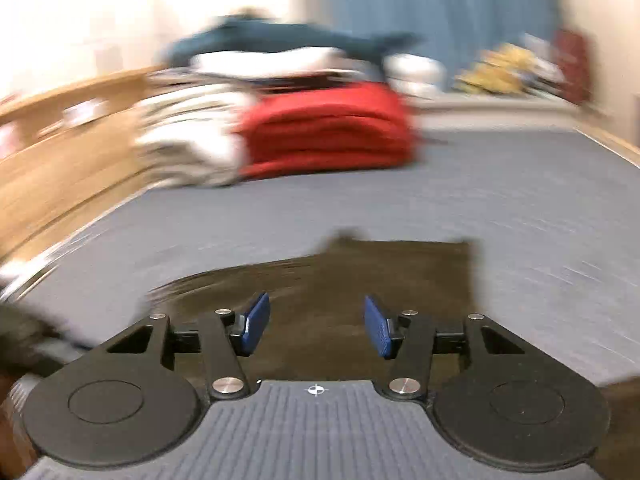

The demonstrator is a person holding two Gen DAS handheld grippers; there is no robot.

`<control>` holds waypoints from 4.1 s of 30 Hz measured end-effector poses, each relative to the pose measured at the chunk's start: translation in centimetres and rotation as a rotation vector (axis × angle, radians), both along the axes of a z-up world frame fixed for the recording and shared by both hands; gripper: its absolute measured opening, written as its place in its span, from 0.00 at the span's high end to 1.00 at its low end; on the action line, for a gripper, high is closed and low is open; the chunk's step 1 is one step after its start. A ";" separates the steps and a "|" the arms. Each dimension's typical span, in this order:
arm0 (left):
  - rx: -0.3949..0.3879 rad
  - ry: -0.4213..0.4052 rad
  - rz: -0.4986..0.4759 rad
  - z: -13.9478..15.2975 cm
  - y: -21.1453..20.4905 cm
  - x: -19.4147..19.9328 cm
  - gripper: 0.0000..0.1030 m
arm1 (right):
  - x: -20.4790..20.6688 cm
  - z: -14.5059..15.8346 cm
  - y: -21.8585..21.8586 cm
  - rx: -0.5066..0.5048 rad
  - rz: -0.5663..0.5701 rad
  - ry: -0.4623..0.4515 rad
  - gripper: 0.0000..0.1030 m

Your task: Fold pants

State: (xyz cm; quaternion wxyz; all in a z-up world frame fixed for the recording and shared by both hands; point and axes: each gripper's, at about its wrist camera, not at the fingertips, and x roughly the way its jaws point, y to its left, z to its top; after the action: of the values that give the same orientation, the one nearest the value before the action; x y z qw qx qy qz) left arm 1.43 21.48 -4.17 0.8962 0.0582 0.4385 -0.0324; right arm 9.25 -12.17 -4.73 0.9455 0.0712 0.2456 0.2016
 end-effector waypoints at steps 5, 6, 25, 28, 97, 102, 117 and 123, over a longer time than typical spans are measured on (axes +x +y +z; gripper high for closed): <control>-0.010 -0.054 0.050 1.4 -1.8 2.2 0.42 | 4.6 -2.2 -4.7 -0.008 -0.243 0.170 0.39; -0.016 -0.063 0.059 1.8 -2.3 2.7 0.40 | 5.0 -2.8 -5.0 -0.005 -0.257 0.198 0.37; -0.114 -0.093 0.070 2.5 -7.1 7.3 0.36 | 1.7 -2.3 -0.7 -0.187 0.016 -0.035 0.91; -0.122 -0.083 0.081 2.1 -6.9 8.0 0.36 | -1.5 -1.4 0.8 -0.241 0.215 -0.175 0.91; 0.012 -0.026 -0.433 -5.4 -20.3 17.9 0.87 | 17.4 -12.1 -41.8 0.963 -0.855 0.234 0.83; -0.054 -0.012 -0.469 -3.2 -16.7 16.7 0.88 | 16.9 -3.9 -37.8 0.606 -0.707 -0.079 0.94; -0.008 0.042 -0.548 -3.8 -16.9 14.5 0.90 | 10.3 -3.7 -37.6 0.281 -0.908 -0.006 0.94; -0.060 0.085 -0.584 -2.7 -16.4 14.2 0.79 | 10.4 -11.1 -42.2 0.386 -1.086 0.483 0.95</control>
State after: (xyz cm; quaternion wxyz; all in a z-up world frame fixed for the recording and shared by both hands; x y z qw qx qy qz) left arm 15.66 5.08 -6.91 0.8310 0.1542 0.4393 -0.3042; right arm 19.60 -54.35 -15.80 0.8009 0.3993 0.3404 -0.2887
